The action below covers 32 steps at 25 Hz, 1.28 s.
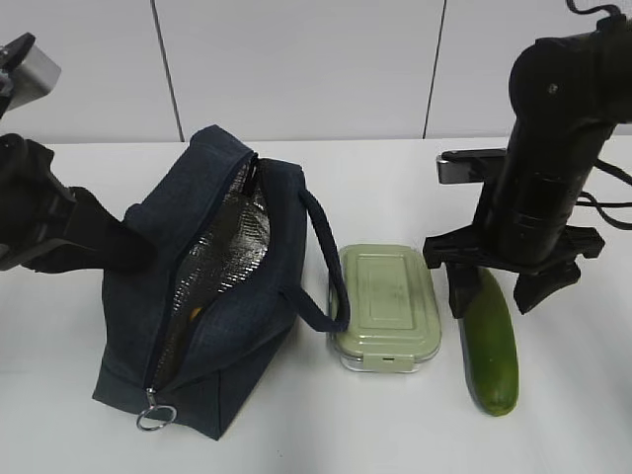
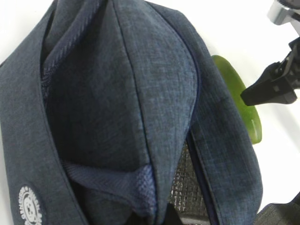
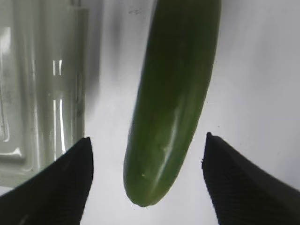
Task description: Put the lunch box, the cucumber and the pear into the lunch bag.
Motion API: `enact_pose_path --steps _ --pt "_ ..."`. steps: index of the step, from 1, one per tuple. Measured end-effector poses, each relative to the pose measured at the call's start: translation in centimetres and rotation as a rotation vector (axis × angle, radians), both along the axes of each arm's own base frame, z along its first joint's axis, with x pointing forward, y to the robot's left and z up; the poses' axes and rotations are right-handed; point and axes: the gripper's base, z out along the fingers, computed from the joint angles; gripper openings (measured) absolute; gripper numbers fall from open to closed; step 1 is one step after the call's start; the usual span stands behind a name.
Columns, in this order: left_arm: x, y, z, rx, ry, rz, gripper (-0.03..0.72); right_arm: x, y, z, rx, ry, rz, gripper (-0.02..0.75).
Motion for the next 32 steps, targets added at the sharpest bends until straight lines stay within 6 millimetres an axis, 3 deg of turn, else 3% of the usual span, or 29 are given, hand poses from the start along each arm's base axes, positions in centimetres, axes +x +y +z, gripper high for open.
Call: enact_pose_path --steps 10,18,20,23,28,32 --pt "0.0 0.0 0.0 0.000 0.002 -0.002 0.001 1.5 -1.9 -2.1 0.004 0.010 -0.051 0.569" --pt "0.0 0.0 0.0 0.000 0.002 -0.002 0.001 1.9 -1.3 -5.5 0.026 0.083 -0.027 0.565" --pt "0.0 0.0 0.0 0.000 0.002 -0.003 0.001 2.0 -1.3 -6.1 0.024 0.101 -0.026 0.529" --pt "0.0 0.0 0.0 0.000 0.002 -0.003 0.001 2.0 -1.3 -6.8 0.017 0.116 -0.010 0.407" --pt "0.0 0.0 0.0 0.000 0.002 -0.003 0.001 2.2 -1.3 -5.9 0.030 0.064 -0.008 0.353" --pt "0.0 0.0 0.0 0.000 0.001 -0.002 0.001 2.1 -1.2 -0.9 0.095 -0.113 -0.002 0.353"
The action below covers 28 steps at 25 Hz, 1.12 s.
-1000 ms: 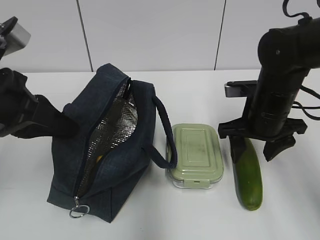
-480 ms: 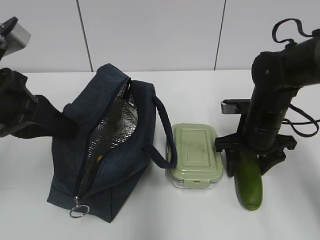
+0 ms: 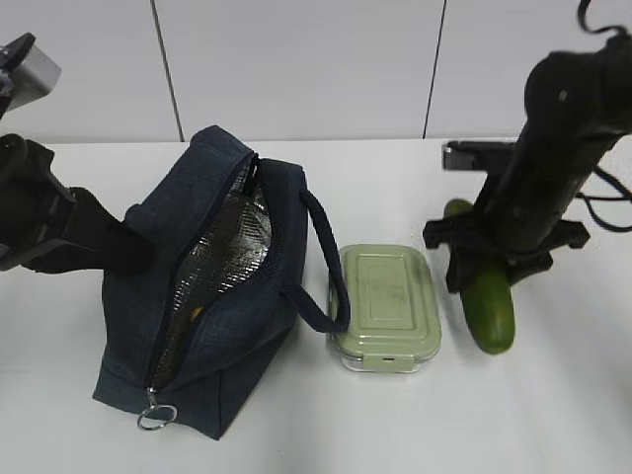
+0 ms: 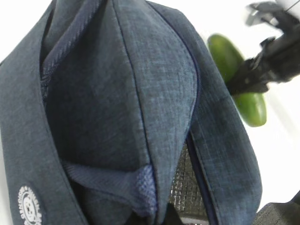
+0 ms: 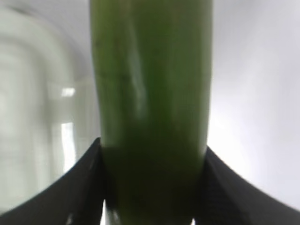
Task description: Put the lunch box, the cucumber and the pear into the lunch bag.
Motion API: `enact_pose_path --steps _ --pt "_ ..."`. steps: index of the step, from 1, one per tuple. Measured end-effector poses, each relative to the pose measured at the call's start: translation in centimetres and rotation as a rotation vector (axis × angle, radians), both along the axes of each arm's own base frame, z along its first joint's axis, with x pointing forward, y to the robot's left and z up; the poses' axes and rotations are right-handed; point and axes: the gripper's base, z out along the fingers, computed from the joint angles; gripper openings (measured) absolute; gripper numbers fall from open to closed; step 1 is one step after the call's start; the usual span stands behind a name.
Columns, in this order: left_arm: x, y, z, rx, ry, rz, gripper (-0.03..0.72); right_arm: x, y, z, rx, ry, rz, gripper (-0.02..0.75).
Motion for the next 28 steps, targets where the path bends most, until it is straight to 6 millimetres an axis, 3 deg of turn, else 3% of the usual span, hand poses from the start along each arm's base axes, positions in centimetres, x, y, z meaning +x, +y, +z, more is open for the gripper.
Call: enact_pose_path --steps 5,7,11,17,20,28 --pt "0.1 0.0 0.0 0.000 -0.005 0.004 0.001 -0.7 1.7 7.0 0.243 -0.180 0.072 0.352" --pt "0.1 0.0 0.0 0.000 -0.007 0.006 0.001 -1.1 3.5 9.6 0.415 -0.241 0.125 0.352" --pt "0.1 0.0 0.0 0.001 -0.012 0.010 0.001 -1.4 7.1 11.6 0.618 -0.305 0.177 0.351" --pt "0.1 0.0 0.0 0.001 -0.013 0.010 0.001 -2.0 12.4 10.0 0.667 -0.294 0.240 0.351" --pt "0.2 0.0 0.0 0.001 -0.015 0.012 0.001 -1.8 14.0 8.8 0.672 -0.291 0.229 0.351" --pt "0.2 0.1 0.1 0.001 -0.019 0.015 0.001 -1.2 14.6 5.9 0.634 -0.226 0.213 0.351"
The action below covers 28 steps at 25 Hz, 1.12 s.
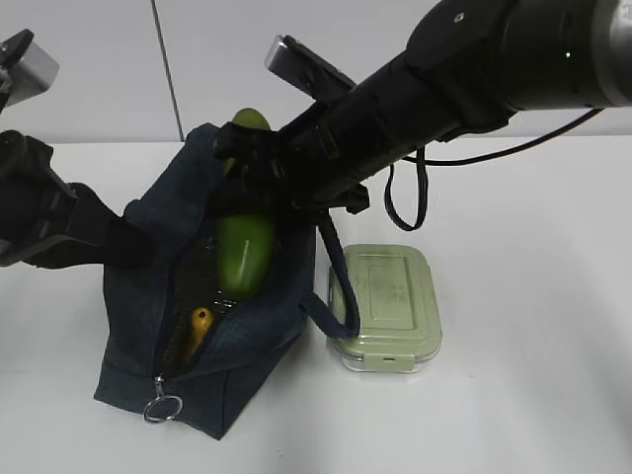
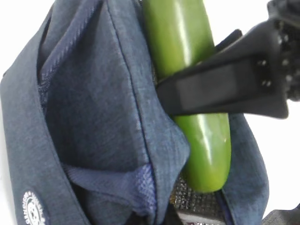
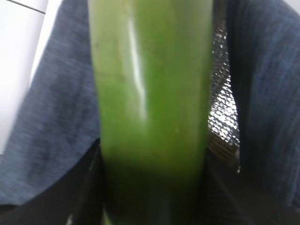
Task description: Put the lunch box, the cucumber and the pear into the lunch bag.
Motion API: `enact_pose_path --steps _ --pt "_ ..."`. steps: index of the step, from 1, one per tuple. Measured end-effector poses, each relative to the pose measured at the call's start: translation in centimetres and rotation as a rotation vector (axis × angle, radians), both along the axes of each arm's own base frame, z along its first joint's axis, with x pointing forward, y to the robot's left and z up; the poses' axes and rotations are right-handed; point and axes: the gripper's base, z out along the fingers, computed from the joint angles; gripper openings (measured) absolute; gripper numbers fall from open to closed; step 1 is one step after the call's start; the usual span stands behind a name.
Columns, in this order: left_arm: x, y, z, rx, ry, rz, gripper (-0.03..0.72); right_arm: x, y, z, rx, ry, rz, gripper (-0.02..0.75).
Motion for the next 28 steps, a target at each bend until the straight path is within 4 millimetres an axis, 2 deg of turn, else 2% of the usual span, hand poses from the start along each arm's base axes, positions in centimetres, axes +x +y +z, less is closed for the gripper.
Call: enact_pose_path --steps 8,13,19,23,26,28 --pt "0.0 0.0 0.0 -0.005 0.000 0.003 0.001 -0.6 -0.9 -1.1 -0.152 0.068 0.027 0.351" --pt "0.0 0.0 0.0 -0.006 0.000 0.003 0.001 -0.7 -0.8 -1.3 -0.146 0.096 0.022 0.351" --pt "0.0 -0.1 0.0 -0.007 0.001 -0.001 0.001 -0.7 0.5 -3.2 -0.094 0.143 0.066 0.354" --pt "0.0 -0.1 0.0 -0.007 0.000 0.000 0.001 -0.9 1.5 -2.7 -0.051 0.105 0.115 0.417" --pt "0.0 -0.1 0.0 -0.007 0.000 0.000 0.001 -0.8 1.6 -2.3 -0.053 0.084 0.139 0.499" --pt "0.0 -0.1 0.0 -0.007 0.000 0.000 0.001 -0.8 1.5 -2.3 -0.071 0.074 0.153 0.526"
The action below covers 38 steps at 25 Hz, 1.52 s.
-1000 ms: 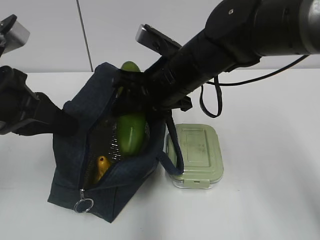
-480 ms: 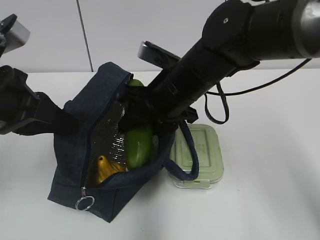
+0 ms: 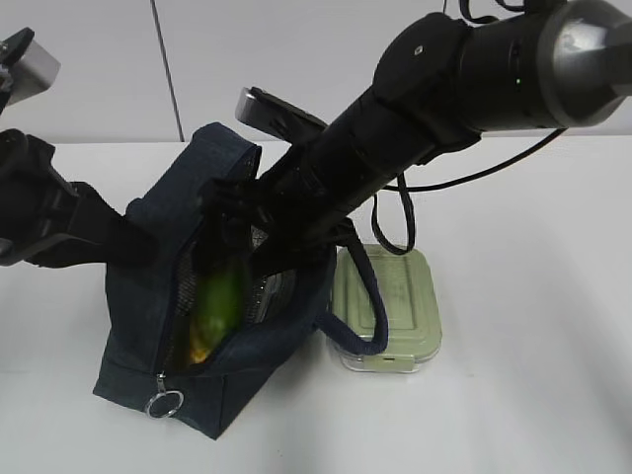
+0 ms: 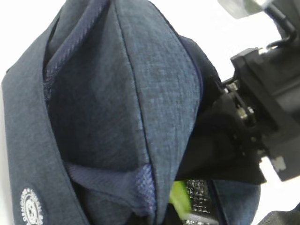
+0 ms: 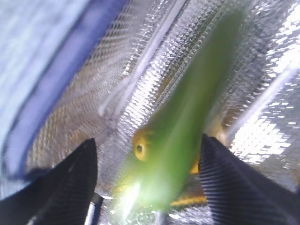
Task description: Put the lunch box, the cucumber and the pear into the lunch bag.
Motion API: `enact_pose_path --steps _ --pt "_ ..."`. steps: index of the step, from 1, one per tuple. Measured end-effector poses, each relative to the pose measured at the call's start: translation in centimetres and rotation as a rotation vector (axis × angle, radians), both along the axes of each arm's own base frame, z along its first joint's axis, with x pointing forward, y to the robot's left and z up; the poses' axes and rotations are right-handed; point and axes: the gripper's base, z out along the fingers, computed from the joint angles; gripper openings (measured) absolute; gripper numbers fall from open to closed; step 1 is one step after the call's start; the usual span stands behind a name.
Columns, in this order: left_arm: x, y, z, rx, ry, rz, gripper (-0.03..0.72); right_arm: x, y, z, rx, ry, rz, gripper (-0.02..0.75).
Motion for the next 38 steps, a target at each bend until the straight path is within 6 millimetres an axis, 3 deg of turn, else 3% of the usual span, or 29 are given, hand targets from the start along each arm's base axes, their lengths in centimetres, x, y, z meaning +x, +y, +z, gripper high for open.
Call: enact_pose_path --steps 5,9,12,15,18,24,29,34,38 --pt "0.0 0.0 0.0 0.000 -0.001 0.001 0.001 -0.3 -0.4 1.0 -0.030 -0.053 0.025 0.540" --pt "0.0 0.0 0.0 0.002 -0.002 0.000 0.001 -0.7 -1.6 3.1 -0.083 -0.141 0.053 0.541" --pt "0.0 0.0 0.0 0.002 -0.002 0.000 0.001 -0.9 -3.5 5.6 -0.124 -0.205 0.022 0.541" --pt "0.0 0.0 0.0 0.003 -0.002 0.000 0.001 -0.4 -7.0 7.9 -0.199 -0.251 -0.082 0.538" --pt "0.0 0.0 0.0 0.003 -0.002 0.000 0.001 0.1 -10.1 8.2 -0.290 -0.228 -0.147 0.522" --pt "0.0 0.0 0.0 0.003 -0.002 0.000 0.001 0.4 -14.8 4.9 -0.288 -0.070 -0.211 0.505" --pt "-0.1 0.0 0.0 0.003 0.004 -0.005 0.001 -0.8 -17.9 1.1 0.011 0.018 -0.224 0.502" --pt "-0.1 0.0 0.0 0.003 0.007 -0.007 0.001 -1.2 -19.9 -1.0 0.143 0.016 -0.238 0.500" --pt "-0.1 0.0 0.0 0.003 0.009 -0.009 0.001 -0.4 -20.1 -3.5 0.196 0.058 -0.237 0.499"
